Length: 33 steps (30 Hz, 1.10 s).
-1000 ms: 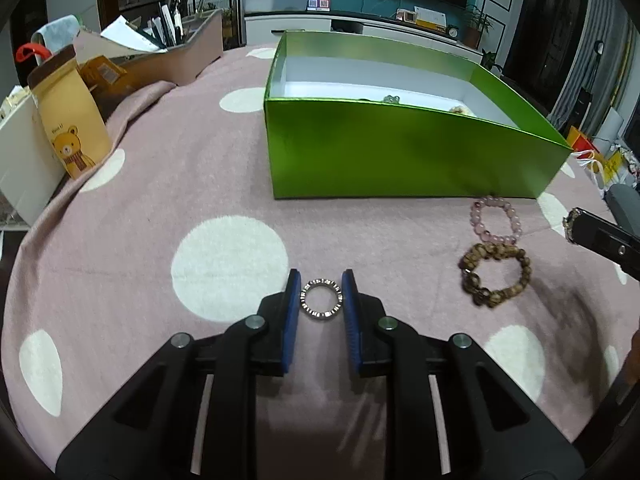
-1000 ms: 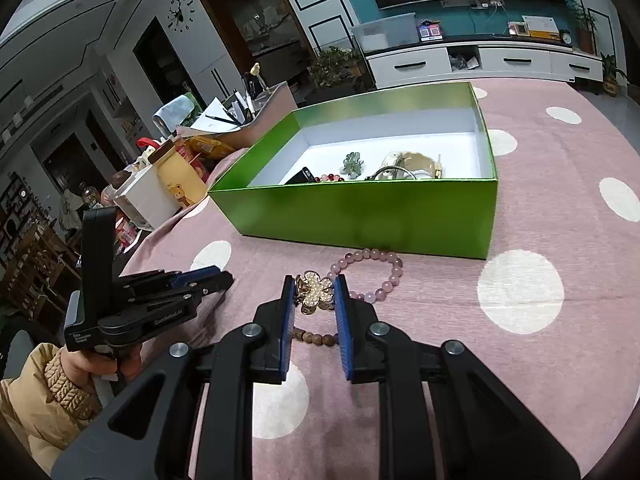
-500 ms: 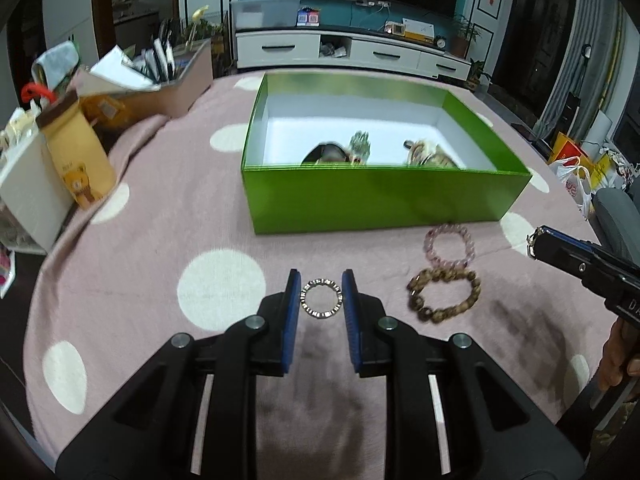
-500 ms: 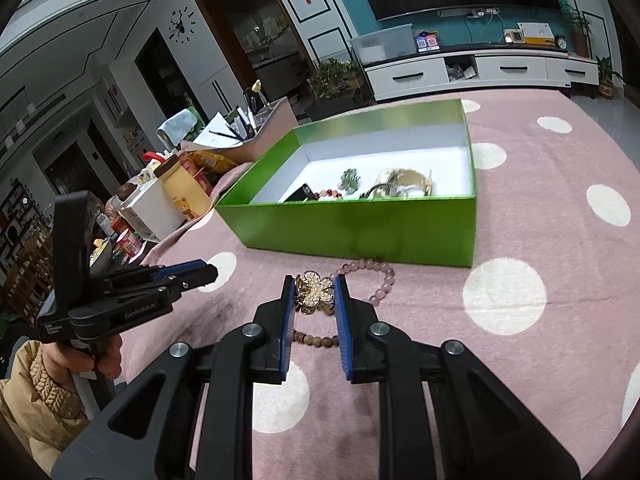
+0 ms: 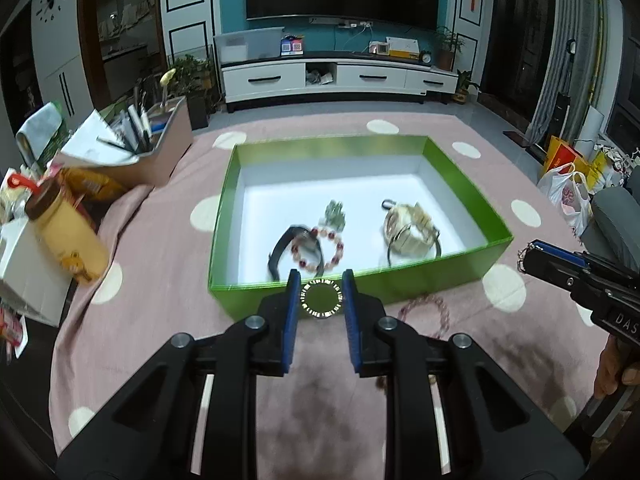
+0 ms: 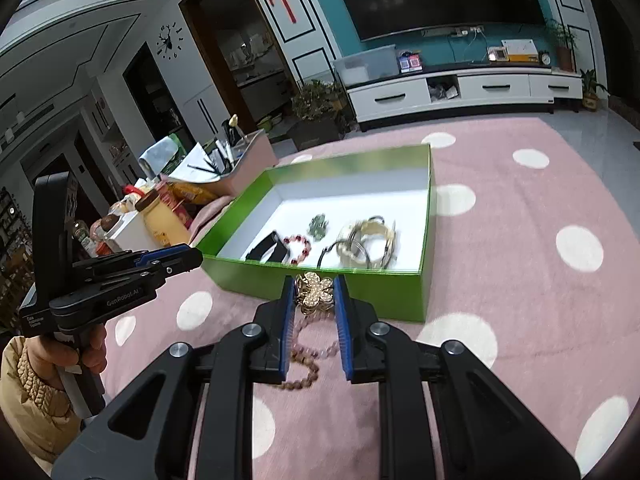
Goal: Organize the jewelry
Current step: 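Carry the silver ring and brown bracelet into the green box while both grippers open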
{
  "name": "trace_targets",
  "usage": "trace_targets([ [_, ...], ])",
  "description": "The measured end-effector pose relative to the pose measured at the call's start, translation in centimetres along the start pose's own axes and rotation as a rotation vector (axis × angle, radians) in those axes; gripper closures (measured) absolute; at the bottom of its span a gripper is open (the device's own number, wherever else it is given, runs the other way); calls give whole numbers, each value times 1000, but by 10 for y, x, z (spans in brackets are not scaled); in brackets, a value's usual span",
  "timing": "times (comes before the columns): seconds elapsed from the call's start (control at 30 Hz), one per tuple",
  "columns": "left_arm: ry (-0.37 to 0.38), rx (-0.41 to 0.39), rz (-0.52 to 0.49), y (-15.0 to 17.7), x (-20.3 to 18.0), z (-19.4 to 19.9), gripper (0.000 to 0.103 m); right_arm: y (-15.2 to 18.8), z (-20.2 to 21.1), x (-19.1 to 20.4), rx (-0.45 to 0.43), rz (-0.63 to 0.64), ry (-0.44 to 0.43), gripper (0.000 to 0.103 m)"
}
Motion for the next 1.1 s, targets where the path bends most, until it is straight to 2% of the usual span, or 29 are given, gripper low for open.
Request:
trace_targets([
  [0.3, 7, -27, -23, -29, -10, -8, 82, -31, -3, -6, -41, 18, 23, 84],
  [0.63, -3, -24, -18, -53, -8, -29, 82, -56, -19, -11, -46, 43, 45, 84],
  [0.83, 4, 2, 17, -66, 3, -48, 82, -66, -41, -13, -13, 45, 55, 84],
  [1.1, 13, 85, 109, -75, 27, -84, 82, -68, -86, -29, 96, -28, 62, 84],
])
Point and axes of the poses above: each gripper's, at about its wrist camera, not at the fingertips, and z roughly against the way its jaws point, x to its left, y to its underside, the point moved 10 cm from there along -z, roughly the way its jaws point, and after that the axes turned 3 degrees about z, right-handed, at the moved point
